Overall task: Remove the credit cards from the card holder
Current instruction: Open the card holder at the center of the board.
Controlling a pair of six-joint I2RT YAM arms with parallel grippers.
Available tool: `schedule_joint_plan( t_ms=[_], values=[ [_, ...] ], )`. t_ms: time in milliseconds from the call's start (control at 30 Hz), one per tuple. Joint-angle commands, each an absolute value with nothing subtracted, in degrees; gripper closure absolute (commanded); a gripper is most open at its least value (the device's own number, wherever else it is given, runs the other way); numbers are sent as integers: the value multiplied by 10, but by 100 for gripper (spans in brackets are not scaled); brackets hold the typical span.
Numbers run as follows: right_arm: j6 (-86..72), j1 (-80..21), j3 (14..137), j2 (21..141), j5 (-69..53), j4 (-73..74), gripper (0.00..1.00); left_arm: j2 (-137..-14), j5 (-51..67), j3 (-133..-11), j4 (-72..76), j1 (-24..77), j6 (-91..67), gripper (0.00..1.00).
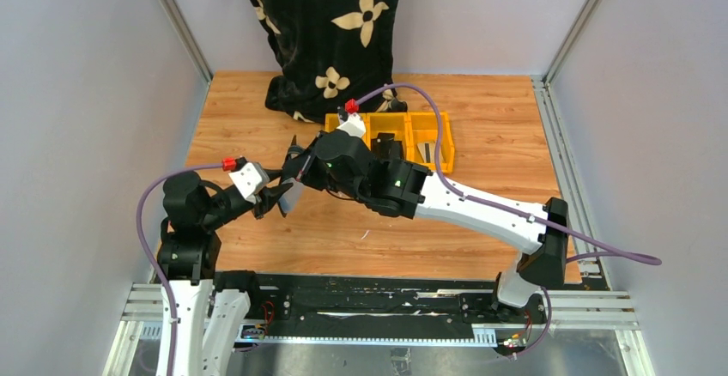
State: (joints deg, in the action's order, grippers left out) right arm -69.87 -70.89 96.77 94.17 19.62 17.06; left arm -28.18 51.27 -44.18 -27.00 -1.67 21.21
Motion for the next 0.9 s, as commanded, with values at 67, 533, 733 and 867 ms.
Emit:
schedule_joint_plan(
  t_ms=[67,533,733,867],
  values=[
    [-696,-715,946,916,170,116,100,-303,465,-458,-248,-12,194,89],
    [-411,-672,854,776,123,145,34,-344,627,-502,-113,-12,-127,100],
    [-367,-613,728,682,16,104,33,-375,656,-535,45,-12,-346,100],
    [-321,-599,683,653,-74,69,31,-385,667,-567,50,-11,-390,100]
  ],
)
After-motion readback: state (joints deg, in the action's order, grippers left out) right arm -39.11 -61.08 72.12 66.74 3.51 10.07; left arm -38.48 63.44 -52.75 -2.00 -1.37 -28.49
